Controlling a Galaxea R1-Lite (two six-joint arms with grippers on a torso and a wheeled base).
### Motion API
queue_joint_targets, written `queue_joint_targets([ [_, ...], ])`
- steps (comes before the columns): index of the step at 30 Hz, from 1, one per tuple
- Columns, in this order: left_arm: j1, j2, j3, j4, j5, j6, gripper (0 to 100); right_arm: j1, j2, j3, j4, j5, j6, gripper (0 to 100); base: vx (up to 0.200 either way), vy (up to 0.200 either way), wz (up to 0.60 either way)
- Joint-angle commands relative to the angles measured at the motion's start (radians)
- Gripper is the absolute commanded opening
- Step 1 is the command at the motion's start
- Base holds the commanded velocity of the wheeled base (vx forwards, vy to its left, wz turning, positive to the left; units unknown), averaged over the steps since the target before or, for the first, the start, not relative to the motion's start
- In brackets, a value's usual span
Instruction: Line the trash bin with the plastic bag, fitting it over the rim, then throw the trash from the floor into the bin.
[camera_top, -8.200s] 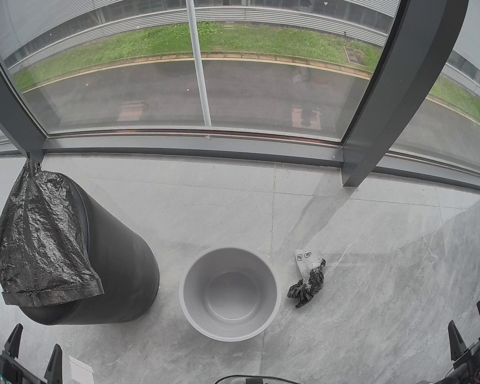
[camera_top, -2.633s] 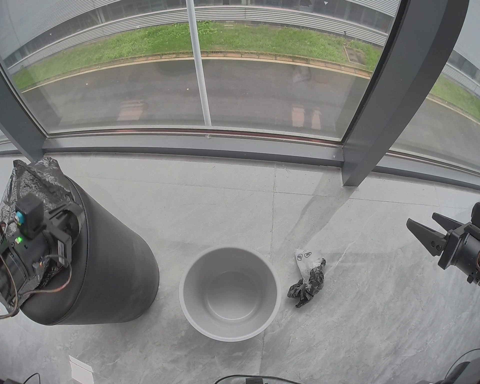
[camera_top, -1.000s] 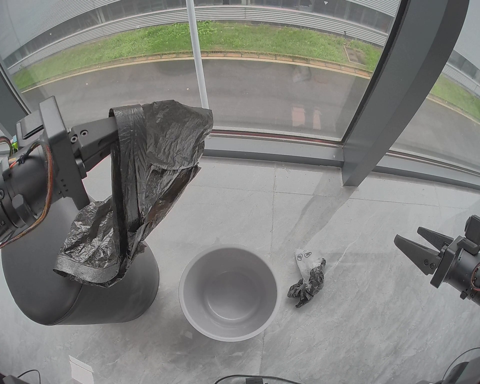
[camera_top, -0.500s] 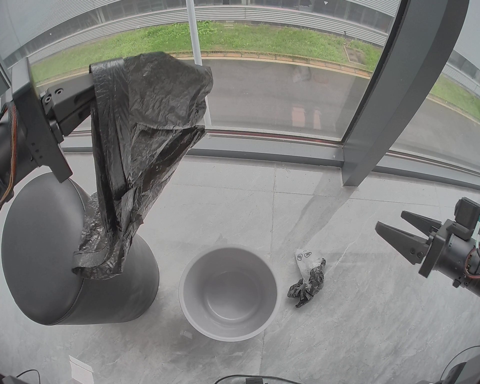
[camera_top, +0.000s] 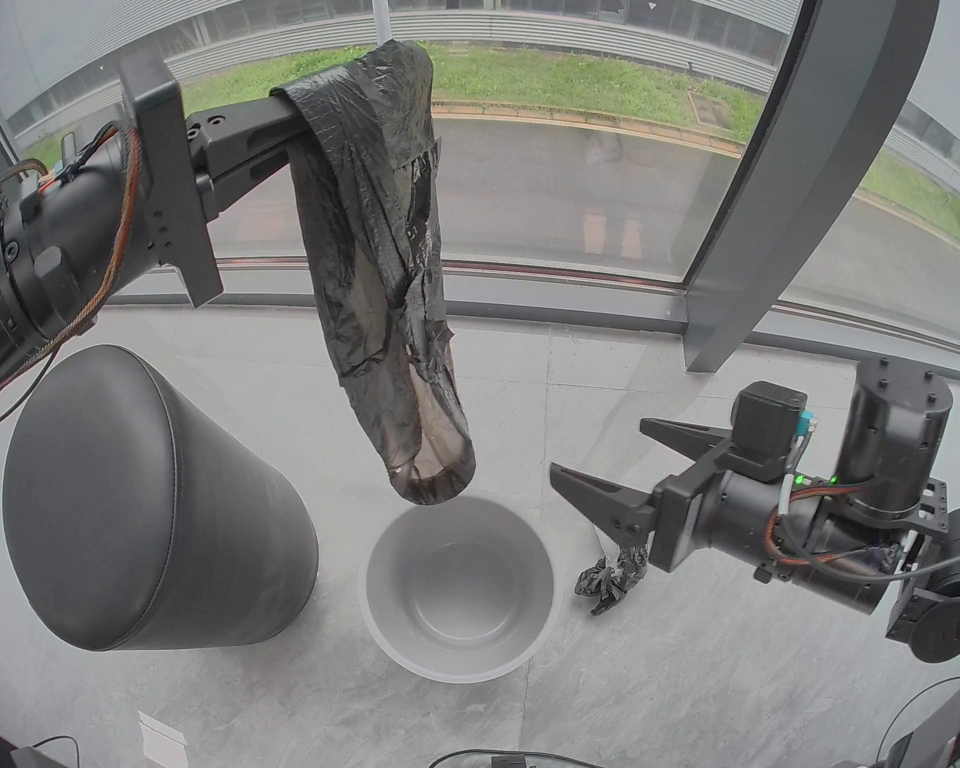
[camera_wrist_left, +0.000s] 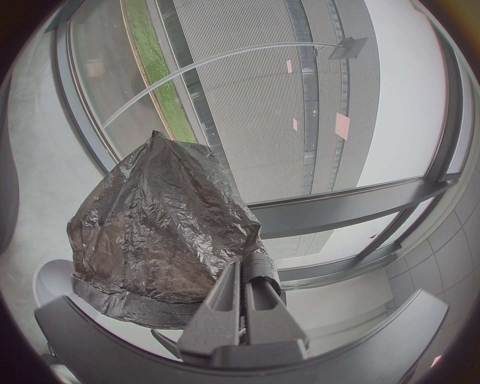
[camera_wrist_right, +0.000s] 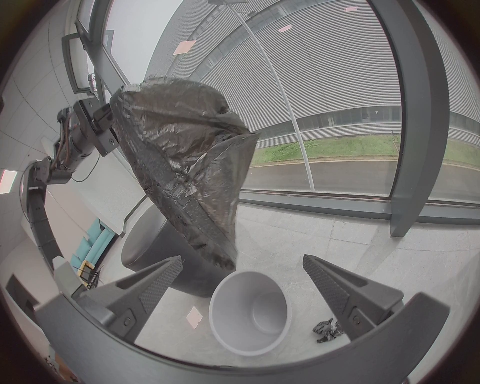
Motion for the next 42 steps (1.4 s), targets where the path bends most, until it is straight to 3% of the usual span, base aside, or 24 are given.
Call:
queue_joint_targets([
  [1,-0.03,0.038,-0.02,0.001,0.007,0.0,0,0.032,0.167,-0.031,-0.065,-0.045,-0.025,100,0.0,0.0,0.0],
  [17,-0.053,0.055,-0.023,-0.006,0.041,-0.002,0,0.092,0.31,-0.054,-0.142,-0.102,-0.054,100,0.0,0.0,0.0],
  [20,-0.054,0.044,-0.02,-0.004,0.041,-0.003,0,0.098,0.402,-0.12,-0.201,-0.214,-0.047,100,0.0,0.0,0.0],
  [25,-0.054,0.033,-0.019,-0.004,0.047,-0.003,0,0.124,0.488,-0.141,-0.315,-0.261,-0.054,100,0.0,0.0,0.0],
  [42,-0.065,0.006,0.007,0.002,0.045,-0.031,0,0.132,0.54,-0.187,-0.321,-0.283,-0.051,100,0.0,0.0,0.0],
])
